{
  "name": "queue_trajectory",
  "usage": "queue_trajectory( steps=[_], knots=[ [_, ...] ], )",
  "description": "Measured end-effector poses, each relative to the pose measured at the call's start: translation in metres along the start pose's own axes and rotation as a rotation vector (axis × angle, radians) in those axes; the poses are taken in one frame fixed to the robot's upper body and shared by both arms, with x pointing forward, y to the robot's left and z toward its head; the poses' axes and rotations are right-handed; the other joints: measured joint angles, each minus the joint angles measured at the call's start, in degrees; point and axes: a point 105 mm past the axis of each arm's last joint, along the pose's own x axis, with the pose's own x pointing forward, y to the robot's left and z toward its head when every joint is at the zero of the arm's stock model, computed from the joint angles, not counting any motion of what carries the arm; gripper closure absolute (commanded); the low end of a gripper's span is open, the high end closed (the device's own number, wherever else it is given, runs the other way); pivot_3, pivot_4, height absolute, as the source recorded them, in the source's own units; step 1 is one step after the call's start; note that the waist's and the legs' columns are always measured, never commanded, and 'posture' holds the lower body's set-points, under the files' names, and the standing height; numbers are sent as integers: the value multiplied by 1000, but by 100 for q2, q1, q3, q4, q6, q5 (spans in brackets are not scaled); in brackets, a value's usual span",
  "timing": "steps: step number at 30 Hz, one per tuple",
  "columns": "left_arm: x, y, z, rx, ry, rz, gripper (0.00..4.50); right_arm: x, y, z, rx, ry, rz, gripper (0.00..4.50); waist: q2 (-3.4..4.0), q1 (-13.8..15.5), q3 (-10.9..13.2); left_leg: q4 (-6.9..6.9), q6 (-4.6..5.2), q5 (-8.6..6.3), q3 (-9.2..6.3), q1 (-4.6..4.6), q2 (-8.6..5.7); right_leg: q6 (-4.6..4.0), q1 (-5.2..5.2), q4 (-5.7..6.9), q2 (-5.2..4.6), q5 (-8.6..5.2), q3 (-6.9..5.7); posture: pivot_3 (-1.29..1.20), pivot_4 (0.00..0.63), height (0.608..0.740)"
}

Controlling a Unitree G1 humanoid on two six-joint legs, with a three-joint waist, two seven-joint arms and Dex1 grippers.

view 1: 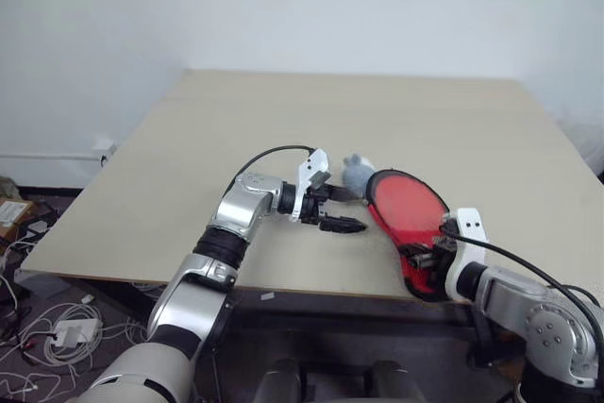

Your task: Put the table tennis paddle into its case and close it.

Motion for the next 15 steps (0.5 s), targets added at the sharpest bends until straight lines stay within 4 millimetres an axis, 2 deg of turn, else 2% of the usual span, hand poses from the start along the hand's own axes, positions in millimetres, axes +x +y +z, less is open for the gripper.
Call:
queue_trajectory(
  steps=[4,7,12,15],
  knots=[
    [-1,0,-1,2,4,-3,0,-19,12,-19,-44,43,35,4470,-4,1,1,1,0,0,-2,-2,0,1,0,-1,0,-1,-2,0,0,740],
    [-1,-1,0,11,2,-11,0,-31,23,-25,-76,44,93,4470,-7,1,2,5,0,0,-2,-1,1,1,4,-1,0,-1,-4,0,0,740],
    [4,1,0,1,-6,-18,0,-37,31,-32,-192,104,146,4470,-15,2,4,9,0,-1,-1,-1,1,0,4,-2,0,-1,-4,0,0,740],
    [6,1,1,12,-8,-22,0,-34,34,-29,-253,107,160,3724,-18,0,4,8,0,-1,0,0,1,0,3,-2,0,-1,-3,0,0,740]
  ],
)
